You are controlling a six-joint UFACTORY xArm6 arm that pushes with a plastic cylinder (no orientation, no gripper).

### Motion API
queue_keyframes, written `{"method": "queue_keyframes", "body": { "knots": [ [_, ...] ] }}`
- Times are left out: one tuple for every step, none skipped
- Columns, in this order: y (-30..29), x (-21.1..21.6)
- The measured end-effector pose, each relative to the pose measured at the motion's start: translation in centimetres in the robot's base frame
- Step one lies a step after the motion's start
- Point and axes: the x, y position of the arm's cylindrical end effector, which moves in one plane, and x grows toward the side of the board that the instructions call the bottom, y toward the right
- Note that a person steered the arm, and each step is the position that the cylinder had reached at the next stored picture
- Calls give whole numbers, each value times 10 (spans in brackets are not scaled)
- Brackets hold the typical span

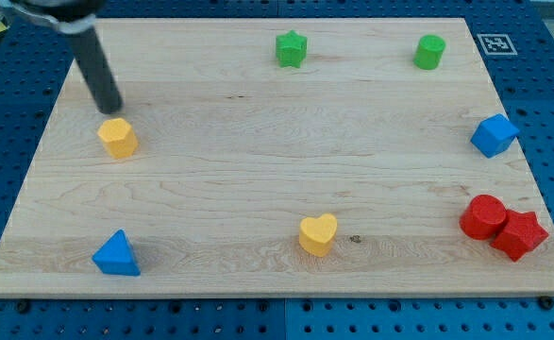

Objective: Push the hexagon into the heart

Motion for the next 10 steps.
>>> {"method": "queue_keyframes", "body": {
  "knots": [
    [-43,2],
    [-24,41],
    [56,77],
    [162,107],
    [209,112],
    [178,84],
    [158,96],
    [215,136],
    [280,162],
    [280,147]
  ]
}}
